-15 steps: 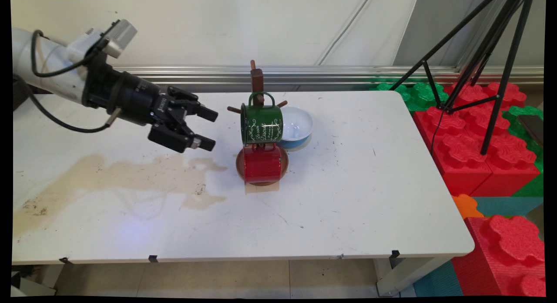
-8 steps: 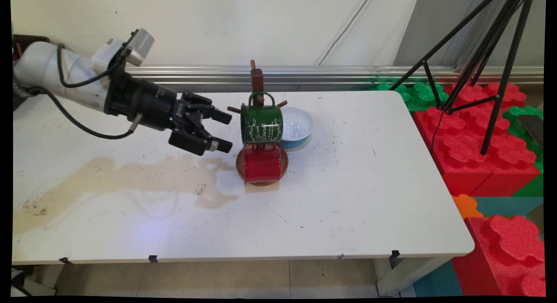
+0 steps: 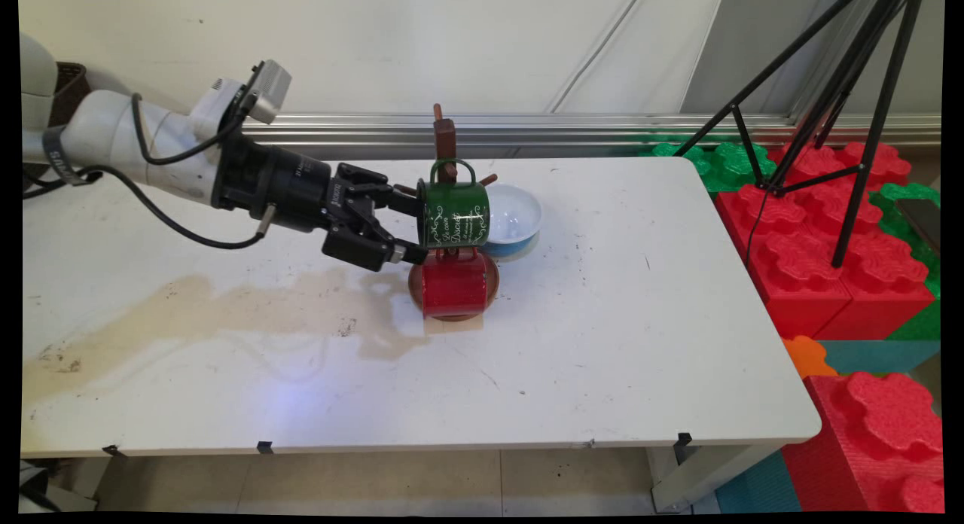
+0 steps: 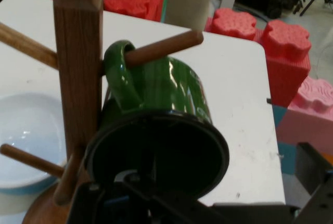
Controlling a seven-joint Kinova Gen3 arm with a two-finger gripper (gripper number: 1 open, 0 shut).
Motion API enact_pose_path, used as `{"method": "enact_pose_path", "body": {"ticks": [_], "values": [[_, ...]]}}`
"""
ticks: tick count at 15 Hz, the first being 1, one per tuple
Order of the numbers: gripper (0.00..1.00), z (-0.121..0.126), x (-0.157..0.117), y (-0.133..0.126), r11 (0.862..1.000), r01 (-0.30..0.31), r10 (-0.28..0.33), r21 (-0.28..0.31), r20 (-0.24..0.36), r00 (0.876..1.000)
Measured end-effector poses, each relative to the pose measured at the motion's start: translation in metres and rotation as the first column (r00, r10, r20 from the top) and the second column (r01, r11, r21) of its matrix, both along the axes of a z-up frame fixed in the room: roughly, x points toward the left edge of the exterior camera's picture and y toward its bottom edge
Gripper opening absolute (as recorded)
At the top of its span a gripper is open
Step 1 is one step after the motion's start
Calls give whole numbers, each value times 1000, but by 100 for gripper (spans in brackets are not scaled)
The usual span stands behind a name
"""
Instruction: Pick up the green mug from the rack
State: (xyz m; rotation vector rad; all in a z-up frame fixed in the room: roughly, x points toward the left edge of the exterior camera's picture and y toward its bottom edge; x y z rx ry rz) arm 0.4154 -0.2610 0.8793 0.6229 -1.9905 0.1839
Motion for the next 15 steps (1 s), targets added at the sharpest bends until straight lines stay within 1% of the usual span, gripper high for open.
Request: {"method": "enact_pose_path", "body": {"ticks": [6, 15], "values": [[100, -8, -10, -2, 1000, -14, 14, 1, -16, 1000], [100, -13, -18, -3, 1000, -26, 26, -2, -30, 999]]}}
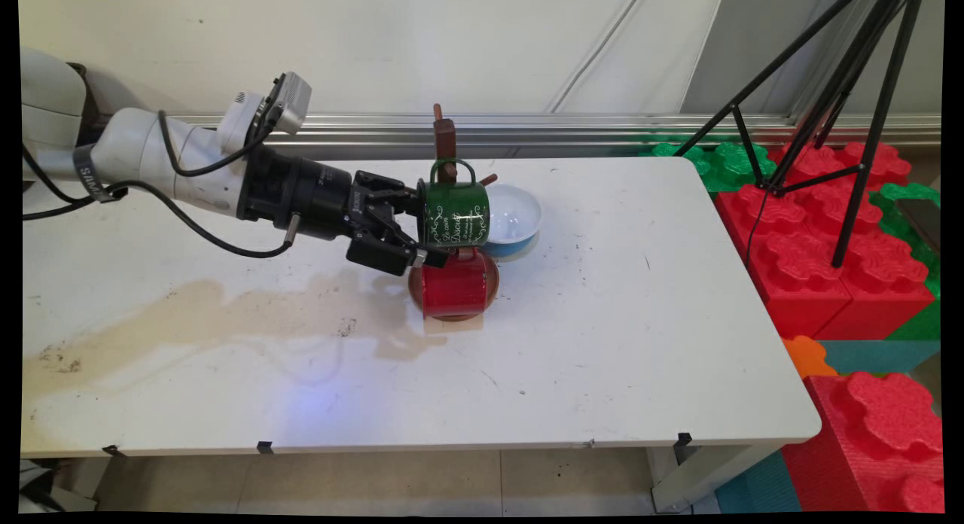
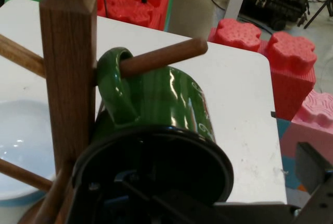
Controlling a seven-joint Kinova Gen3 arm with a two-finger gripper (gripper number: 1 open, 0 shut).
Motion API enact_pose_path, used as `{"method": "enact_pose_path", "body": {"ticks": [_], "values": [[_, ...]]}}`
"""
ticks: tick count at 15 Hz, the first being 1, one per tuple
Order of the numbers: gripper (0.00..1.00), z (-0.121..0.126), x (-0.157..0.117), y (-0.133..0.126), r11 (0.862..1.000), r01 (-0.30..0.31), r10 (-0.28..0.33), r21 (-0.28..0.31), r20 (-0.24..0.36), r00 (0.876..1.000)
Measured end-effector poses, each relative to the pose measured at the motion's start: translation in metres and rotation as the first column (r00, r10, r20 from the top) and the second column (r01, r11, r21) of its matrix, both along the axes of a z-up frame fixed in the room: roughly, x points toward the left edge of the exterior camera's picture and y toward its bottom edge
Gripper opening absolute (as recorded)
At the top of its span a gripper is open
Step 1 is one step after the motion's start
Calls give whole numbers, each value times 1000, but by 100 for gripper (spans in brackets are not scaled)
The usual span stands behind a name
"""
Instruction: Pick up the green mug from the rack, then place the picked object on the table
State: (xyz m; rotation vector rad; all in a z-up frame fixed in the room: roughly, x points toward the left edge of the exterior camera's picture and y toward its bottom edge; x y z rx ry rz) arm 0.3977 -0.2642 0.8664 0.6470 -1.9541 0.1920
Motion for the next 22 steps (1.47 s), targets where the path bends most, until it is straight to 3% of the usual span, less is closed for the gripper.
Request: {"method": "enact_pose_path", "body": {"ticks": [8, 9, 22], "values": [[100, -1, -4, -2, 1000, -13, 13, -7, -10, 1000], [0, -1, -4, -2, 1000, -15, 15, -10, -11, 1000], [0, -2, 0, -4, 999, -41, 41, -5, -9, 999]]}}
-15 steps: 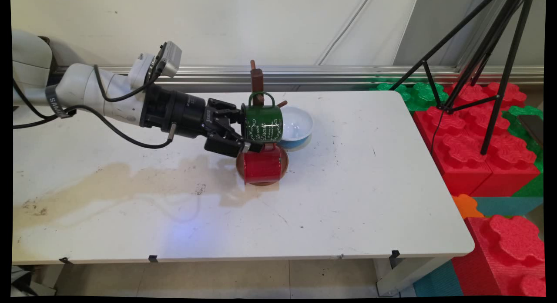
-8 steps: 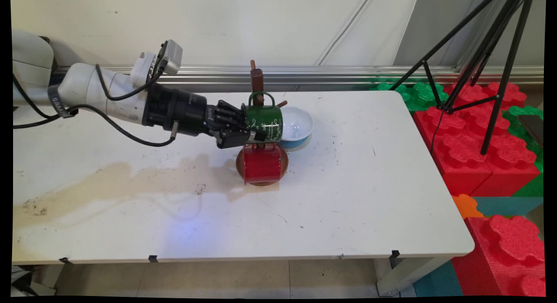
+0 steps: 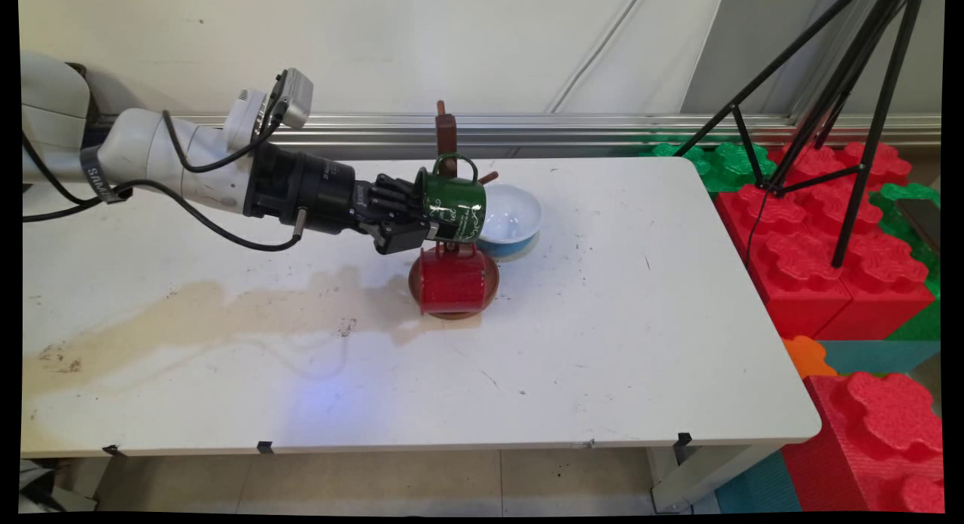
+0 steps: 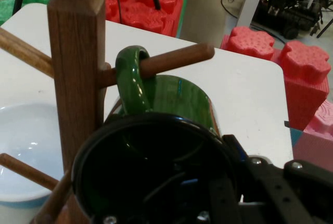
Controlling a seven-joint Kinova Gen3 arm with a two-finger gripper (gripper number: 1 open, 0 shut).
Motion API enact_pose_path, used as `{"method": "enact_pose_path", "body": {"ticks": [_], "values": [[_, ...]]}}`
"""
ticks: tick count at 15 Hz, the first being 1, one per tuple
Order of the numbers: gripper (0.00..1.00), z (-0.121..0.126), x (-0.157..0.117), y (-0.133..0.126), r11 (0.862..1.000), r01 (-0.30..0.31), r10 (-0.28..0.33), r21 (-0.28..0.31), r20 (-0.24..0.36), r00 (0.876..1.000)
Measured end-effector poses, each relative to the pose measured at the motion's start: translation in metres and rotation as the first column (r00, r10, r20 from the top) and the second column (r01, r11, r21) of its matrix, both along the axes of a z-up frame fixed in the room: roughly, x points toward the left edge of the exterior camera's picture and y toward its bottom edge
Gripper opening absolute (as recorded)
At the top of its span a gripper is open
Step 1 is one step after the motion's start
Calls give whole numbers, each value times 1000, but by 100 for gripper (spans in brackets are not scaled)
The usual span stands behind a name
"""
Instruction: Place the picked object on the table
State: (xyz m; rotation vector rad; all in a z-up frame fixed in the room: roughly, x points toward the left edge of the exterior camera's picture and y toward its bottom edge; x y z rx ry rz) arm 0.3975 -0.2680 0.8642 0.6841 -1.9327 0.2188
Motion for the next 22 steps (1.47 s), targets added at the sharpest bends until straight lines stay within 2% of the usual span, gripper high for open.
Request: {"method": "enact_pose_path", "body": {"ticks": [5, 13, 22], "values": [[0, 1, 1, 3, 1000, 5, -5, 8, -2, 1000], [0, 18, -9, 12, 1000, 29, -28, 11, -45, 999], [0, 35, -18, 23, 995, 95, -93, 24, -55, 994]]}}
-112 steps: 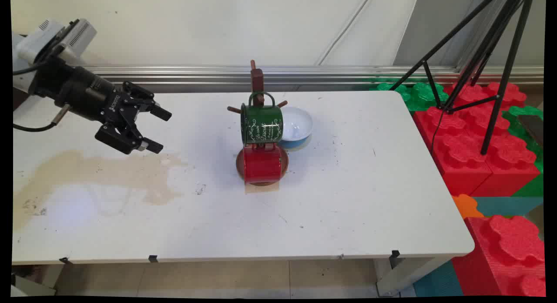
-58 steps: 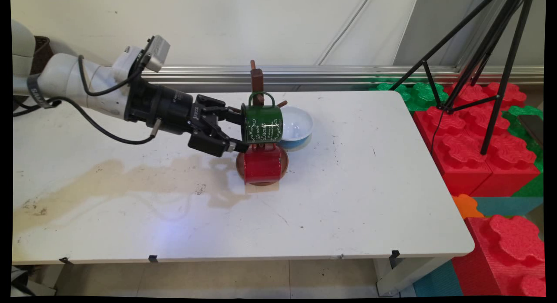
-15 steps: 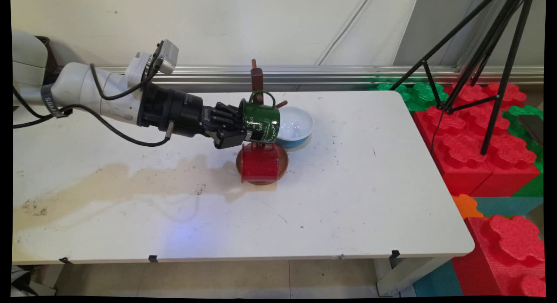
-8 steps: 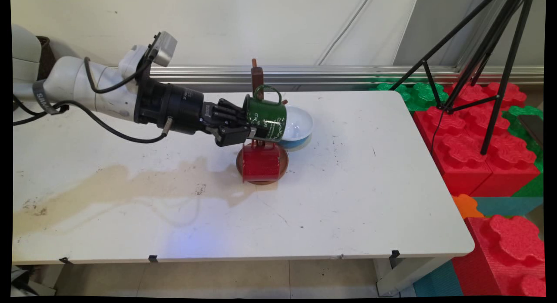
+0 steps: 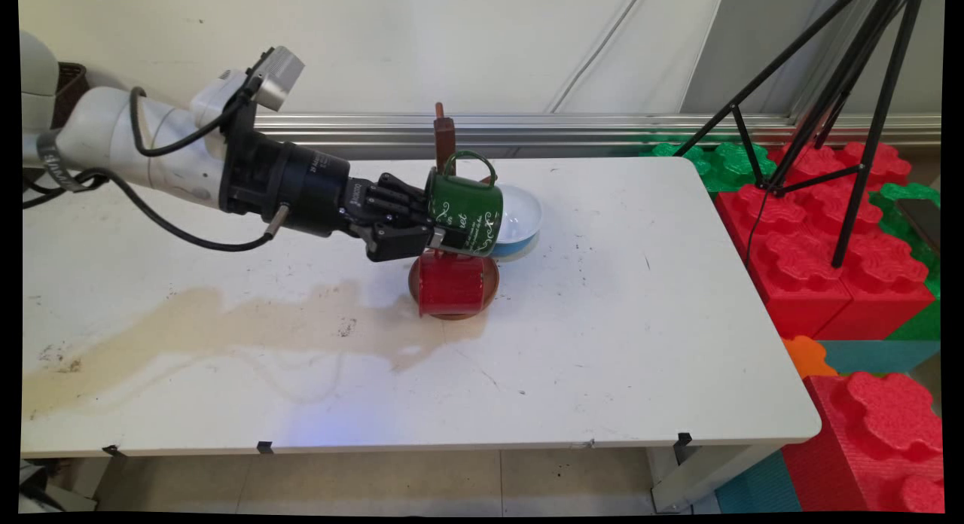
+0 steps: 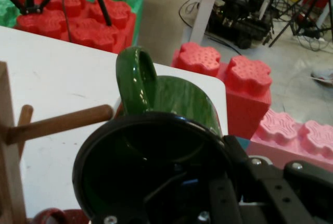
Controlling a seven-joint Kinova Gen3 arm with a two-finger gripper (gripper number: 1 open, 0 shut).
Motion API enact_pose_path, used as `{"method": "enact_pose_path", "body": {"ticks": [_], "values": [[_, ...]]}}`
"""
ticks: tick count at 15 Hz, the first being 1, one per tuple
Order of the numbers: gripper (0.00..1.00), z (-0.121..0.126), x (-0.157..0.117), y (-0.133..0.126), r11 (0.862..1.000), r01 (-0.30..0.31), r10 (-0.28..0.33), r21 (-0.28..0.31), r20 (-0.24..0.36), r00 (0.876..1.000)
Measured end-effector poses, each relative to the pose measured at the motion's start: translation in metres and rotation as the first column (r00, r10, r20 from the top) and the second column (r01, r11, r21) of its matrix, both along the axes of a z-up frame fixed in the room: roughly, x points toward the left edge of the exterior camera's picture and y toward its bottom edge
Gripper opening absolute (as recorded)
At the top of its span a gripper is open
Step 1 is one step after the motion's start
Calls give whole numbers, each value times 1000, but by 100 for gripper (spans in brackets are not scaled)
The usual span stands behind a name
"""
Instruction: Place the picked object on the table
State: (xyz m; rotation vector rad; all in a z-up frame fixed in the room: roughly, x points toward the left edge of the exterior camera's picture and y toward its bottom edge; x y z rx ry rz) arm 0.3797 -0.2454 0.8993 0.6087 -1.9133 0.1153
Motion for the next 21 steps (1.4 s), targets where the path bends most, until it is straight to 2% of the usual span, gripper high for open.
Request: {"method": "enact_pose_path", "body": {"ticks": [8, 14, 21], "values": [[0, 15, 12, 12, 998, 64, -65, 16, 71, 995], [0, 25, 39, 23, 994, 105, -109, 35, 158, 981], [0, 31, 69, 28, 992, 116, -122, 40, 245, 962]]}}
